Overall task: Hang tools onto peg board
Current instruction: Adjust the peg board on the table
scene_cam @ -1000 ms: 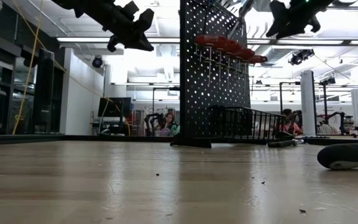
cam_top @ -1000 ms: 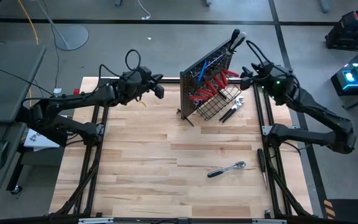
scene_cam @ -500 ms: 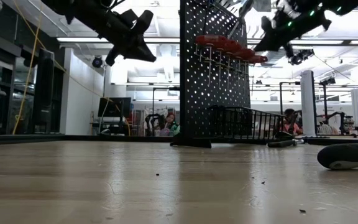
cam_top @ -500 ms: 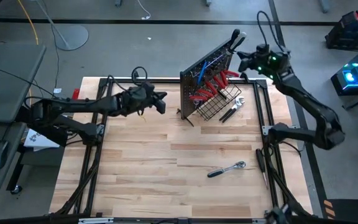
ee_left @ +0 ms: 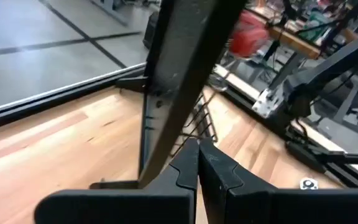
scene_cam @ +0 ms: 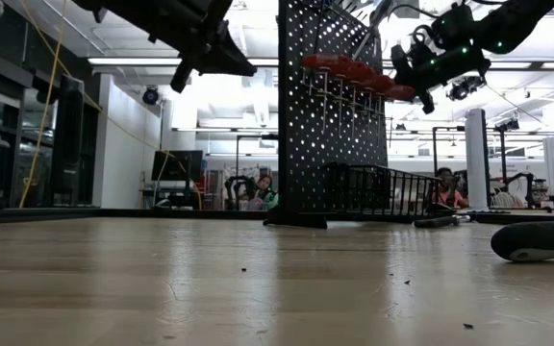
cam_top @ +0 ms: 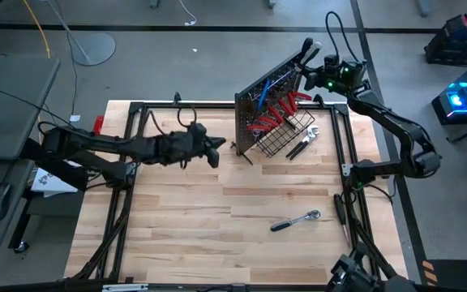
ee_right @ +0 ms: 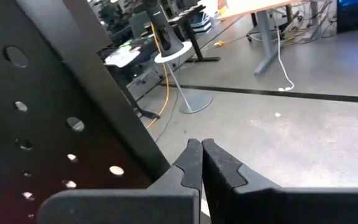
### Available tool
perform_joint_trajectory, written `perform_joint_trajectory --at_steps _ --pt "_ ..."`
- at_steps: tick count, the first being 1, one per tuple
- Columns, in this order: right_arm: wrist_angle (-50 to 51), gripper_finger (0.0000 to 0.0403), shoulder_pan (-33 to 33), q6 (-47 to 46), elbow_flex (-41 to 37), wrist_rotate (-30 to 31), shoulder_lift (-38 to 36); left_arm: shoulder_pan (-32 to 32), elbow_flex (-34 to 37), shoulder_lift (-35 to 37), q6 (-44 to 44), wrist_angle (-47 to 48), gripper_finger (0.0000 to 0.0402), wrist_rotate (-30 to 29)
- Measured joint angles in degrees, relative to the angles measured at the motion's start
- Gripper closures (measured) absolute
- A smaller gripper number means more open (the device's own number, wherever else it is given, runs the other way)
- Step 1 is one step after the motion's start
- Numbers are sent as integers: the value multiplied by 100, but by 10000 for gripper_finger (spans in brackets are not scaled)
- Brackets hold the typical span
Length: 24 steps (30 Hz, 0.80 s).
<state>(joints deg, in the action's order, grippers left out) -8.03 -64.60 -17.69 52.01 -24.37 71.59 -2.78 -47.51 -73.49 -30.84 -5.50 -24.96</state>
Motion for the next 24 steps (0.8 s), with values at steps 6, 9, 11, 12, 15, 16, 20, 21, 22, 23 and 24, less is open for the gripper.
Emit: perform_joint_trajectory --at_steps 6,9,11,12,15,16,20,21,22,23,24 --pt "16 403 5 -37 0 -290 2 146 0 -589 174 -1256 401 -96" --pt "32 403 4 -161 0 -396 2 44 0 -994 243 -1882 401 -91" --pt "60 403 32 -184 0 -483 4 -44 -19 -1177 242 -2073 401 -94" --pt "95 403 50 -194 0 -519 -6 -76 -29 -1207 246 -2125 401 -105" --pt "321 403 79 -221 2 -580 -82 -155 -38 -1216 261 -2123 401 -124" --pt "378 403 89 -213 2 -578 -110 -193 -39 -1209 308 -2105 401 -96" --pt "676 403 144 -178 2 -567 -264 -299 -39 -1134 612 -2036 401 -247" --pt "713 403 167 -180 2 -570 -288 -336 -39 -1098 654 -1964 401 -264" --pt "767 403 194 -180 2 -574 -319 -367 -39 -1083 715 -1945 401 -284" --pt "823 403 215 -181 2 -593 -355 -398 -41 -1054 750 -1913 401 -303" --pt "887 403 253 -181 2 -608 -387 -431 -42 -1008 760 -1792 401 -303"
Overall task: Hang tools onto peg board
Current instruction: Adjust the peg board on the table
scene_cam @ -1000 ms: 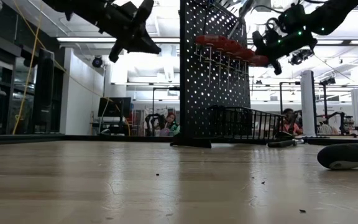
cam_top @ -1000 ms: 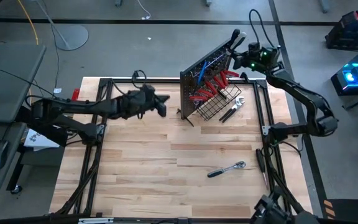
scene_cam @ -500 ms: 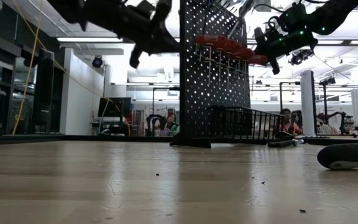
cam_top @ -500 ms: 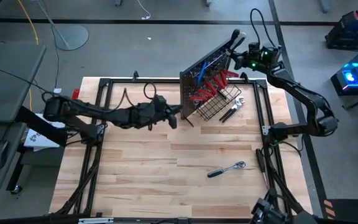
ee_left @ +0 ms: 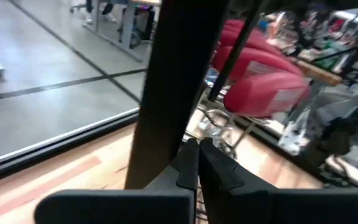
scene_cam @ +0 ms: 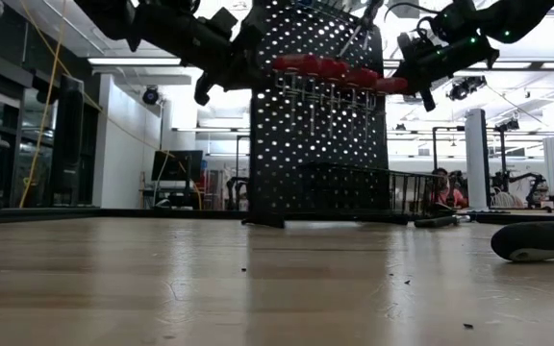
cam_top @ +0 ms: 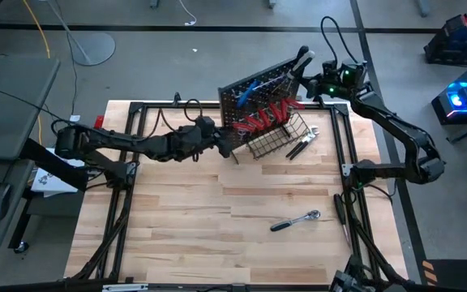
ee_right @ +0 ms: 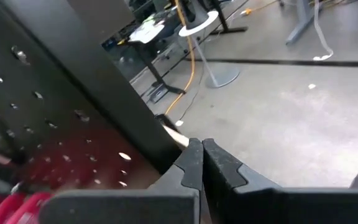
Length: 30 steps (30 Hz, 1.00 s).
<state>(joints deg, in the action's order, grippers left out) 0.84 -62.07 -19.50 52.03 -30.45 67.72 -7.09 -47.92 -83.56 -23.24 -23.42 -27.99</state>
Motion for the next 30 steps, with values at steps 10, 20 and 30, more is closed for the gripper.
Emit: perform_joint_trajectory --at_steps 10,20,30 --pt "335 403 486 -9 0 -4 -142 -197 0 512 391 1169 401 -2" --pt "337 403 1066 -125 0 331 -142 -261 -2 1225 669 2897 401 -291" --pt "333 403 1697 -278 0 789 -142 -625 0 1529 1048 3381 401 -454"
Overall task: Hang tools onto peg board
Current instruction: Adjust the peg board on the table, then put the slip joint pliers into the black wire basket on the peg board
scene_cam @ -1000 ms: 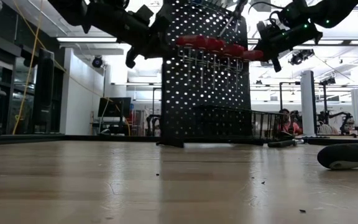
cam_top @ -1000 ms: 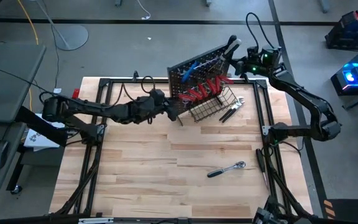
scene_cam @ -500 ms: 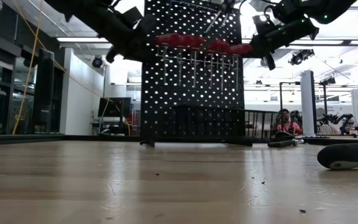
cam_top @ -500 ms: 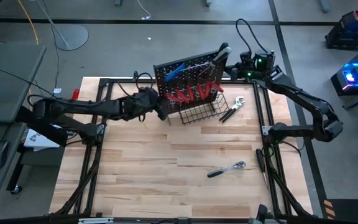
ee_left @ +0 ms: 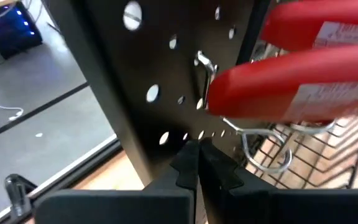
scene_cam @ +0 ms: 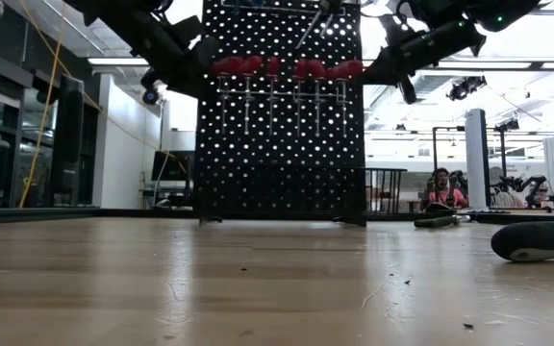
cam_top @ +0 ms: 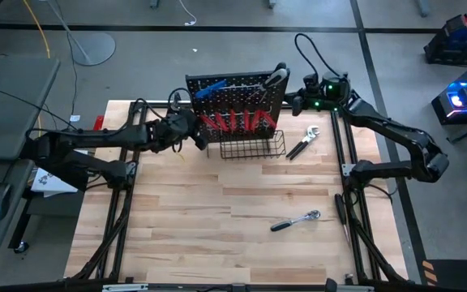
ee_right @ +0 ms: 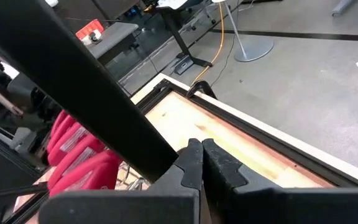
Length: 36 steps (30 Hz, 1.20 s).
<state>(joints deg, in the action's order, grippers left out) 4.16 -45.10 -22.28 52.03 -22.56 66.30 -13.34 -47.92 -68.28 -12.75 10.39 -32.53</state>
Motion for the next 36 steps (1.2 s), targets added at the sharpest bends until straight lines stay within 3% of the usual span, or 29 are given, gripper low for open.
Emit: perform_joint_trajectory --at_steps 14,18,22,27,32,34,36 --pt "382 403 262 68 0 509 -167 -324 0 463 243 611 402 154" --pt "975 403 93 44 0 1011 -477 -182 0 729 -328 1217 402 455" --pt "2204 403 158 143 0 1209 -647 125 75 917 -1160 1764 401 818" --pt "4132 403 514 974 -2 1152 -610 783 706 1081 -1955 1086 402 1193" --pt "5015 387 905 2282 -1 1197 -388 1423 1431 1091 -2767 93 402 1179" --pt "5246 361 933 1921 -2 1363 -161 1570 1602 1092 -3018 -136 402 1126" --pt "5378 325 826 715 -11 1486 88 1645 1666 1098 -3212 -150 402 1125"
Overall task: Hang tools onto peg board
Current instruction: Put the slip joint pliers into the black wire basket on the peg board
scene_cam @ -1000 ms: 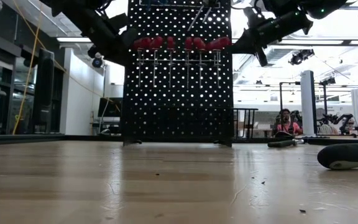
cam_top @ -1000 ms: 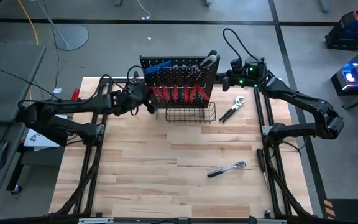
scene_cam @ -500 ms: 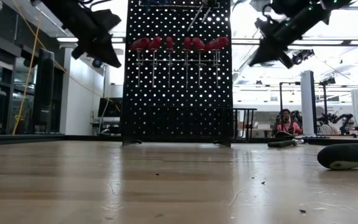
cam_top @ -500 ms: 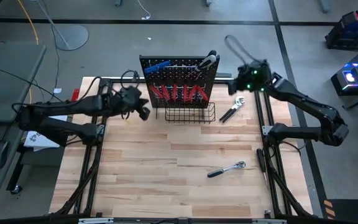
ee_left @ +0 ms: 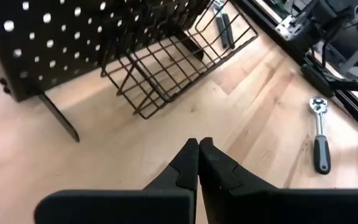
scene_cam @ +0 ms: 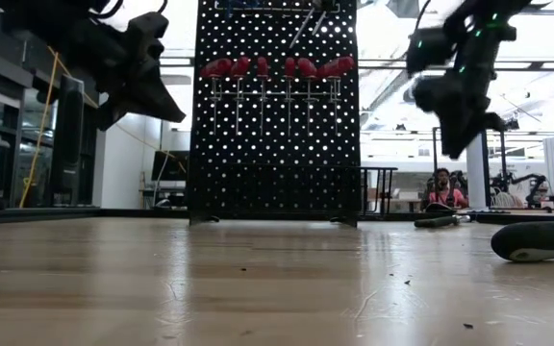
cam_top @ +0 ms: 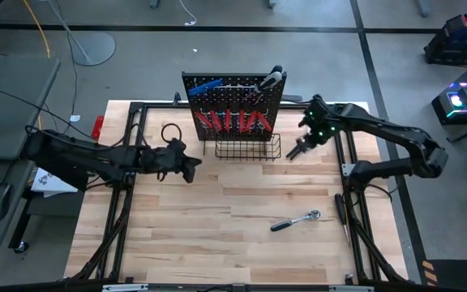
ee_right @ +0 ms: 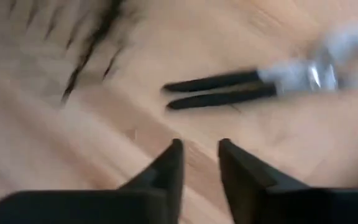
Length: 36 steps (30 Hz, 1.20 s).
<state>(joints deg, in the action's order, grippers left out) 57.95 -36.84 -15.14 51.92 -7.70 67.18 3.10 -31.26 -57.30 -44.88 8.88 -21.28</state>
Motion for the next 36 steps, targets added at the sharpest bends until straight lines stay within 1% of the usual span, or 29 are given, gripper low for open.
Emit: perform_joint_trajectory --at_steps 3,5,7,10,14,17,20,23,25,29,31,33,34,36 --pt "-300 260 -95 -2245 -157 111 291 38 15 -1 -43 -26 402 70" --pt "-478 220 -104 -3307 -283 341 501 32 15 -1 -5 -34 402 142" --pt "-456 189 -140 -4277 -417 452 719 27 15 -2 -5 -85 402 167" --pt "-658 165 -324 -5348 -573 436 990 25 15 0 -3 -156 402 305" --pt "-1070 160 -505 -6459 -607 817 1294 27 15 0 -1 -159 402 545" --pt "-1587 160 -605 -6724 -601 1085 1526 32 15 -2 2 -163 402 653" --pt "-1539 160 -674 -6993 -603 1060 1878 34 15 -2 4 -162 402 764" --pt "-1495 159 -701 -7001 -603 877 2241 34 15 -1 3 -167 402 931" --pt "-1635 159 -701 -7013 -591 896 2482 34 15 0 -7 -160 401 1031" --pt "-1728 160 -688 -6887 -514 1012 2984 34 15 0 -7 -155 402 1029" --pt "-1712 166 -604 -6780 -505 1026 3040 40 15 0 -87 -155 402 1032" --pt "-1648 189 -443 -6716 -505 1225 3041 48 15 0 -157 -155 402 1067" --pt "-1577 210 -356 -6680 -505 1416 3052 51 15 0 -183 -161 402 1069" --pt "-1525 269 -238 -6450 -499 1658 3070 50 15 0 -201 -164 402 1069"
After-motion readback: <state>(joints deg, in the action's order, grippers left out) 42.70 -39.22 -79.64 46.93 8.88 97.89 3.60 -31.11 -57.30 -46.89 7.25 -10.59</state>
